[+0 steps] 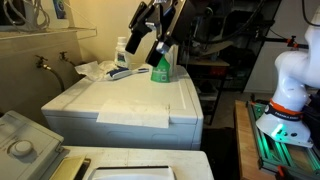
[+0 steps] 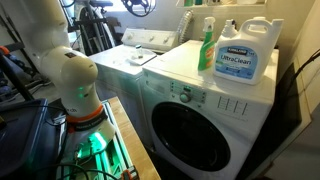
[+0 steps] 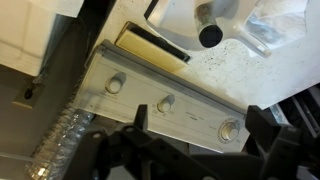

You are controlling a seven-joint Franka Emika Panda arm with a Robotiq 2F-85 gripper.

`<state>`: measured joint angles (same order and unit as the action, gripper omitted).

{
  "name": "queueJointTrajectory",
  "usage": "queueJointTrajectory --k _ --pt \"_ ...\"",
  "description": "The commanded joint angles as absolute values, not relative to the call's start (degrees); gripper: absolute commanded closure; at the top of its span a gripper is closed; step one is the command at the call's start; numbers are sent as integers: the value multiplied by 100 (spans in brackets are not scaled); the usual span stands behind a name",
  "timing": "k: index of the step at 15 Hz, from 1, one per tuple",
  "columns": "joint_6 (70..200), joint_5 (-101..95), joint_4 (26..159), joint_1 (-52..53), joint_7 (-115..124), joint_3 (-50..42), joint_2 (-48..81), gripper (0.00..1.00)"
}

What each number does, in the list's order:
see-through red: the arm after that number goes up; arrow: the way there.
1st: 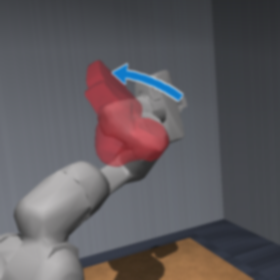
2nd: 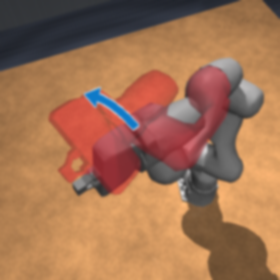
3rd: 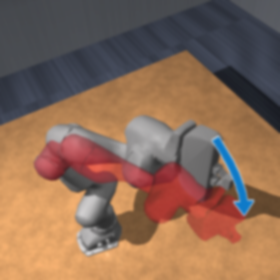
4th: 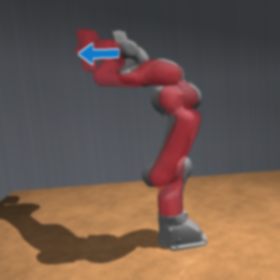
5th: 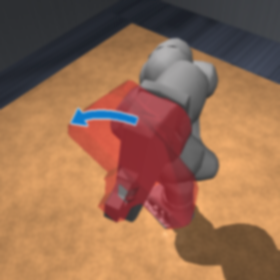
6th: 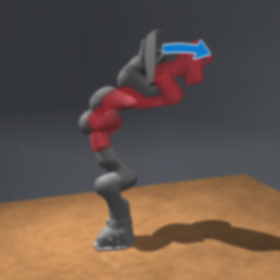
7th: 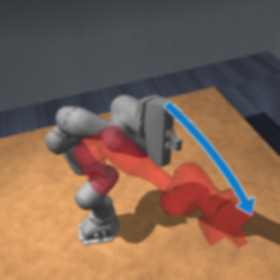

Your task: Move the jar from the left machine to the right one

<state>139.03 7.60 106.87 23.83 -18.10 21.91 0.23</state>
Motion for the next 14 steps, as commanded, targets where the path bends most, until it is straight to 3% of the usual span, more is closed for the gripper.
queueJointTrajectory --k 1,7,14 --pt "14257 948 10722 2632 -1941 2553 589 0" --pt "15670 -425 11038 3040 -1353 2632 1462 0" --pt "16253 -801 10992 3152 -1196 2443 2303 0"
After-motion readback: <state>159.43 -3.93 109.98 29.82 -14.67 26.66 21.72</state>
